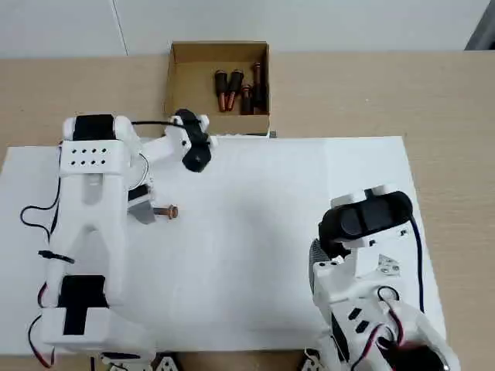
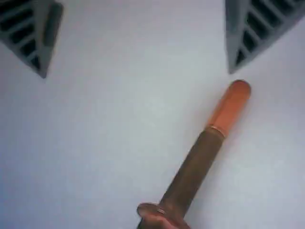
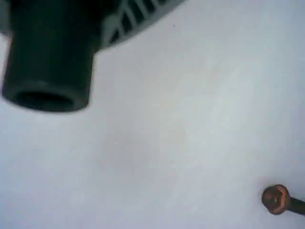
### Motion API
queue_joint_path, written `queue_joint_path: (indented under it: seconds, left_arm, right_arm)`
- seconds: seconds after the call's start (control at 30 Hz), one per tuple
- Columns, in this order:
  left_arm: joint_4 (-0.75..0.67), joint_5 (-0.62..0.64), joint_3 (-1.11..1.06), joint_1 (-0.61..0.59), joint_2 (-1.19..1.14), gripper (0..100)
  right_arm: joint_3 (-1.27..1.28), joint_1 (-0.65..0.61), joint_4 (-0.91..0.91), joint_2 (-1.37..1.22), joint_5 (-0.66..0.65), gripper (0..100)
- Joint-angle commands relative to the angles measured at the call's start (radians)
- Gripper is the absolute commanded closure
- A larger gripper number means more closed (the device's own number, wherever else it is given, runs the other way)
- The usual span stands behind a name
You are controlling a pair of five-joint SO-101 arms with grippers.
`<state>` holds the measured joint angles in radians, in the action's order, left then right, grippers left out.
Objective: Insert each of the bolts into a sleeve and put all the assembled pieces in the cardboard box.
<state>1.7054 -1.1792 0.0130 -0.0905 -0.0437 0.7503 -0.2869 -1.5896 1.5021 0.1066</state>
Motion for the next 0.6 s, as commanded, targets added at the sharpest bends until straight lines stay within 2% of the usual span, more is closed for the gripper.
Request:
queue_joint_path:
  seconds: [0.0, 0.1, 0.37, 0.57]
  left_arm:
    - [-0.012, -0.083, 0.038, 0.025, -0.020, 77]
    - [-0.021, -0.121, 0.042, 0.035, -0.087, 77]
    - [-0.155, -0.123, 0.044, 0.034, -0.222, 77]
    - [-0.181, -0.124, 0.044, 0.035, -0.299, 78]
  right_arm:
    - [-0.008, -0.002, 0.004, -0.005, 0.008, 99.5]
    - [0.000, -0.002, 0.018, -0.007, 0.006, 99.5]
    - [0.057, 0.001, 0.067, -0.007, -0.078, 99.5]
    - [0.055, 0.001, 0.065, -0.007, -0.078, 99.5]
